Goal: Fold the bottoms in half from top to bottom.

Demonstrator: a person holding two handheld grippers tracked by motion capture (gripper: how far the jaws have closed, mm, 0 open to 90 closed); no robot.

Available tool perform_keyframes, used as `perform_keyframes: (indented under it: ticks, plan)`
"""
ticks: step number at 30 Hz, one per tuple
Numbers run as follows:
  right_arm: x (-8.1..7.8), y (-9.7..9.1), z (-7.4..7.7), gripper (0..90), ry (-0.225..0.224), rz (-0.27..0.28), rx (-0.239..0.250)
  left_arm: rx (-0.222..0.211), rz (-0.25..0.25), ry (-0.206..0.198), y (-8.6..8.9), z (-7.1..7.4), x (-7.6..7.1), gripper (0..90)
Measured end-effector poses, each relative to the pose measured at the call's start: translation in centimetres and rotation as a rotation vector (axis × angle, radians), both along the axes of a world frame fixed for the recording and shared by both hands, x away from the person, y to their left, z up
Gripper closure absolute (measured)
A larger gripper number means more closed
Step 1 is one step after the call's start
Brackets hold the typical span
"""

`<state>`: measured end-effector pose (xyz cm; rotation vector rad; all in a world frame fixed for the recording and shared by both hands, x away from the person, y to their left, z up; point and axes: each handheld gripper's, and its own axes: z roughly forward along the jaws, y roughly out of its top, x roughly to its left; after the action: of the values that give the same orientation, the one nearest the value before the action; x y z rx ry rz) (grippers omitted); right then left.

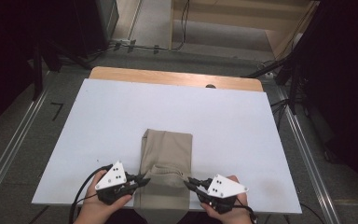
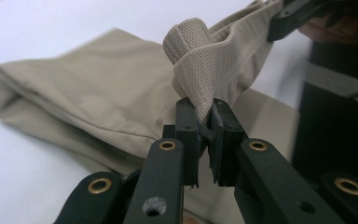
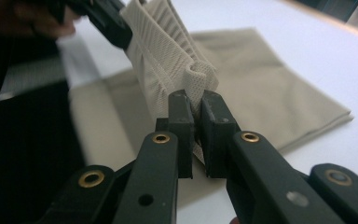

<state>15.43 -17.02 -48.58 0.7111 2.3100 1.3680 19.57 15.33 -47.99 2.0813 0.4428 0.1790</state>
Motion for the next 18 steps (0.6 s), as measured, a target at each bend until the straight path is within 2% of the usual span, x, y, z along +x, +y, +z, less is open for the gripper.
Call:
perform_keyframes:
  ticks: [3, 8, 9, 10, 11, 12, 13, 14, 15, 17, 18]
  plan:
    - [-1.4, 0.0, -0.3, 82.3, 0.022, 0.011, -0.031, 0.040, -0.021, 0.003, -0.3, -0.3, -1.7, 84.2]
    - [-2.9, -0.3, -0.3, 82.1, 0.071, 0.034, -0.026, 0.054, -0.051, 0.054, -0.2, -0.7, -3.5, 83.5]
    - [-3.0, -0.4, -0.5, 81.6, 0.098, 0.055, -0.021, 0.058, -0.062, 0.067, -0.1, -0.8, -3.6, 81.4]
    - [-2.9, -0.5, -0.7, 79.5, 0.143, 0.095, -0.006, 0.065, -0.058, 0.079, -0.1, -0.9, -3.6, 75.1]
    - [-2.8, -0.5, -0.9, 73.1, 0.169, 0.121, 0.001, 0.054, -0.048, 0.076, 0.0, -0.9, -3.5, 67.1]
    - [-2.8, -0.6, -1.0, 61.8, 0.173, 0.137, -0.003, 0.036, -0.044, 0.079, 0.1, -0.8, -3.2, 57.5]
    - [-2.7, -0.5, -0.9, 46.7, 0.174, 0.134, -0.016, 0.019, -0.035, 0.090, 0.3, -0.6, -2.8, 47.2]
    - [-2.4, -0.3, -0.7, 38.2, 0.188, 0.116, -0.023, -0.004, -0.021, 0.094, 0.4, -0.4, -2.4, 39.3]
    - [-2.1, -0.3, -0.5, 36.1, 0.194, 0.104, -0.014, -0.021, -0.011, 0.093, 0.6, -0.1, -1.9, 34.4]
    - [-1.3, -0.5, 0.2, 30.5, 0.186, 0.064, 0.026, -0.065, 0.005, 0.126, 0.9, 0.5, -0.6, 24.6]
    - [-0.8, -0.7, 0.4, 27.9, 0.188, 0.040, 0.039, -0.092, -0.012, 0.135, 1.0, 0.7, 0.0, 21.6]
